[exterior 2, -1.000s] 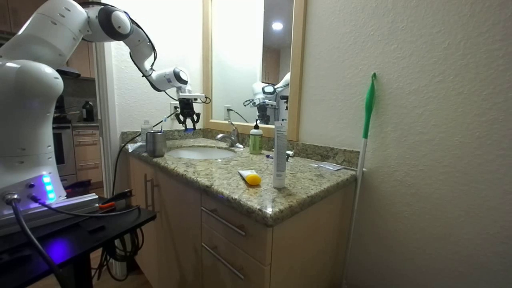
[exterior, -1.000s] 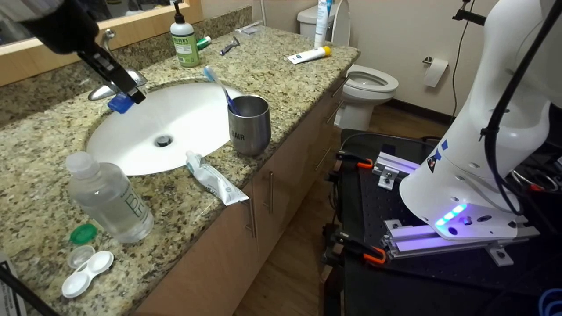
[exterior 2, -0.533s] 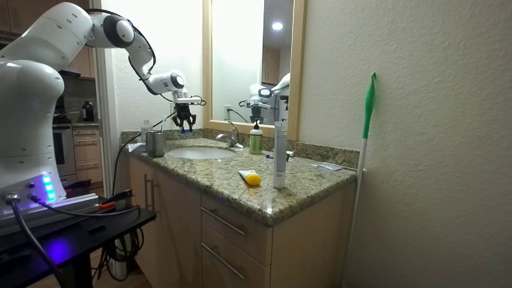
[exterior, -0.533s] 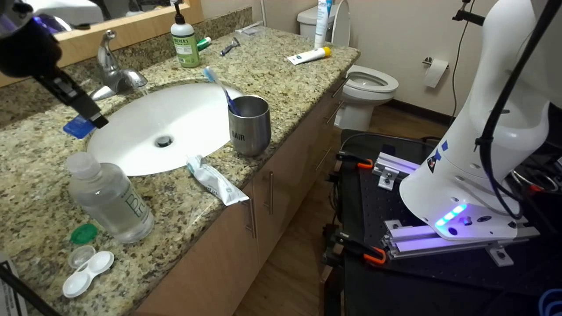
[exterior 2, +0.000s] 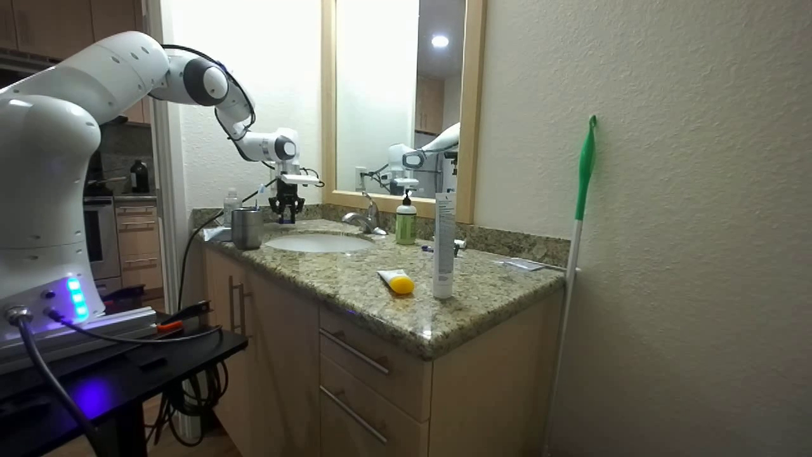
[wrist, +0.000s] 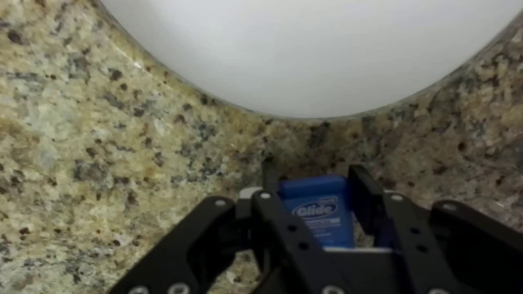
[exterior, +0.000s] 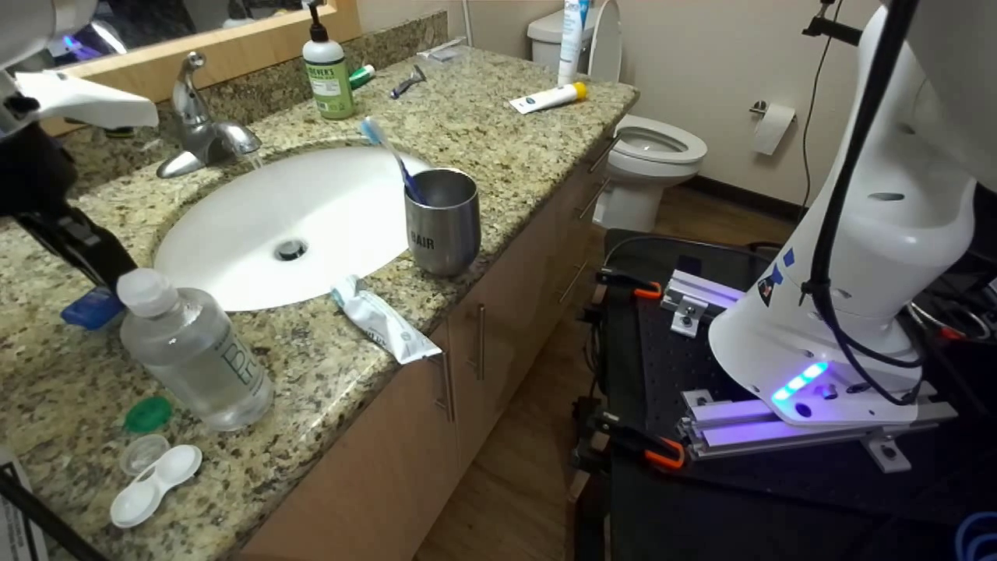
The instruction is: Move the dental floss from the right to the left side of the counter
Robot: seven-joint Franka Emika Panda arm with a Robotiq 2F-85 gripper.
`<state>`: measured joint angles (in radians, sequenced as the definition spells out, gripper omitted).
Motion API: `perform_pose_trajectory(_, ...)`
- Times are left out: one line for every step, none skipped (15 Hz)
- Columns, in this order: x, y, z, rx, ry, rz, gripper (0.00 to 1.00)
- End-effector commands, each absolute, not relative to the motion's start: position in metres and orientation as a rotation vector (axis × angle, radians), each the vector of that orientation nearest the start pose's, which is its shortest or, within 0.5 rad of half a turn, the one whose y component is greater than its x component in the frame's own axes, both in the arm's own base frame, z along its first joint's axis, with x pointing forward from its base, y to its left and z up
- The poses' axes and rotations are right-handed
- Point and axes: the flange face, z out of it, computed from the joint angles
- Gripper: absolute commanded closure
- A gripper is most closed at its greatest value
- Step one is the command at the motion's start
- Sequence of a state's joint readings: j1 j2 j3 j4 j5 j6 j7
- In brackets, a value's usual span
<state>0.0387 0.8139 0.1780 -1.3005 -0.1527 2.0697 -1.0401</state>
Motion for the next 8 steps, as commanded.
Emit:
perform_pose_trajectory(0.743, 0.109, 0.252, -2.376, -1.867, 0.023, 0.79)
perform_pose_trajectory(0.743, 0.109, 0.251, -2.361, -1.870, 0.039, 0.79)
perform_pose_trajectory(0.743, 0.109, 0.249, -2.352, -1.878, 0.056, 0.79)
perform_pose_trajectory(0.740, 0.109, 0.248, -2.354, -1.890, 0.077, 0.79)
perform_pose_trajectory(0.740, 0.111, 0.247, -2.353, -1.900, 0.093, 0.79)
perform_pose_trajectory(0.738, 0.113, 0.244, -2.353, -1.909, 0.111, 0.79)
perform_pose_trajectory(0.737, 0.115, 0.241, -2.356, -1.911, 0.123, 0.79)
perform_pose_trajectory(0.735, 0.118, 0.237, -2.361, -1.909, 0.135, 0.29)
